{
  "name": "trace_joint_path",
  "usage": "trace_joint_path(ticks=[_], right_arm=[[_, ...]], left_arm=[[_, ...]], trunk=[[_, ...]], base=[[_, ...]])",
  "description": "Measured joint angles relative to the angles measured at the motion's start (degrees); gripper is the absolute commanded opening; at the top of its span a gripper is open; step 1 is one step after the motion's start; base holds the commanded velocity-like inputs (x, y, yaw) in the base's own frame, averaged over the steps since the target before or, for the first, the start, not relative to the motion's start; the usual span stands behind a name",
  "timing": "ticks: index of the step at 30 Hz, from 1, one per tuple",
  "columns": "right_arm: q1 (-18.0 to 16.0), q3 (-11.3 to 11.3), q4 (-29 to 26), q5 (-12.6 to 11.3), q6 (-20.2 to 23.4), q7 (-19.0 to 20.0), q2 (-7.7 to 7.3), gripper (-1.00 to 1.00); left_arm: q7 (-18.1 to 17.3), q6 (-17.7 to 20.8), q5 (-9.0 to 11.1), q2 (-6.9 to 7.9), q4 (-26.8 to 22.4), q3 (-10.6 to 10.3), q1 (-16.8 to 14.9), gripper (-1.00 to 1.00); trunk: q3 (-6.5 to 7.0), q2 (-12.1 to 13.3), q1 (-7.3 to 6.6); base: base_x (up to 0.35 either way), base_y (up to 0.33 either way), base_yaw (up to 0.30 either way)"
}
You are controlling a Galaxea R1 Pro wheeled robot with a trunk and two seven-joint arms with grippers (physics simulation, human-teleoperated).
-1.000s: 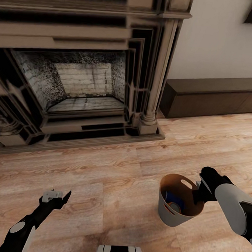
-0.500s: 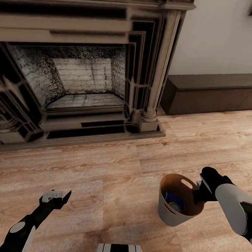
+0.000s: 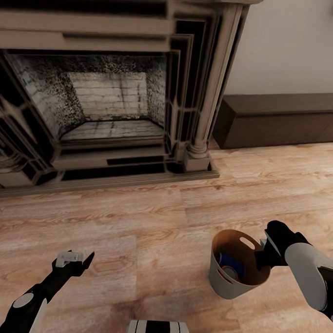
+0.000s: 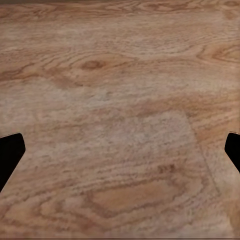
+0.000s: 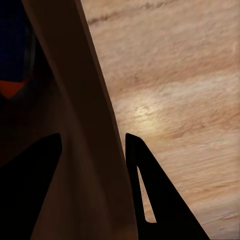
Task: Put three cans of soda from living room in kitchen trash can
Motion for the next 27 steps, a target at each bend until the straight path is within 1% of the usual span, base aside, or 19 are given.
trace_joint_path(ticks=[3,10,11,12,13,14,16,27], right_arm=[[-0.1,0.3,-0.1,-0.1,0.1,0.0,-0.04,-1.0],[-0.1,0.3,-0.1,-0.1,0.1,0.0,-0.01,-1.0],[-0.5,0.9,0.2,-0.8,0.1,0.1,-0.14,-1.0],[-0.6,1.5,0.4,-2.2,0.1,0.1,-0.64,-1.0],[-0.2,0.8,0.3,-3.2,0.1,1.3,-1.68,-1.0],[-0.1,0.3,0.3,-3.3,0.1,2.4,-2.35,-1.0],[-0.3,0.3,0.2,-3.2,0.1,4.0,-3.06,-1.0],[-0.3,0.5,0.2,-2.9,0.1,4.0,-2.94,-1.0]], left_arm=[[0.0,0.0,0.0,0.0,0.0,-0.1,0.0,1.0],[0.0,-0.2,0.0,0.0,0.1,-0.1,0.0,1.0],[0.0,-0.2,0.0,0.01,0.0,-0.1,0.0,1.0],[0.0,-0.2,0.0,0.01,0.0,-0.1,0.0,1.0],[0.0,-0.2,-0.1,0.01,0.0,-0.1,0.0,1.0],[0.0,-0.2,-0.1,0.01,0.0,-0.1,0.0,1.0],[0.0,-0.2,-0.1,0.01,0.1,-0.1,0.0,1.0],[0.1,-0.3,-0.1,0.01,0.3,-0.1,0.0,1.0]], trunk=[[-0.64,-0.1,0.04],[-0.65,-0.1,0.04],[-0.86,-0.1,0.05],[-1.08,-0.1,0.06],[-1.3,-0.1,0.09],[-1.53,-0.1,0.13],[-1.96,-0.1,0.17],[-1.97,-0.2,0.17]], base=[[0.0,0.0,0.0],[0.0,0.0,0.0],[0.0,0.0,0.0],[0.0,0.0,0.0],[0.0,0.0,0.0],[0.0,0.0,0.0],[0.0,0.0,0.0],[0.0,0.0,0.0]])
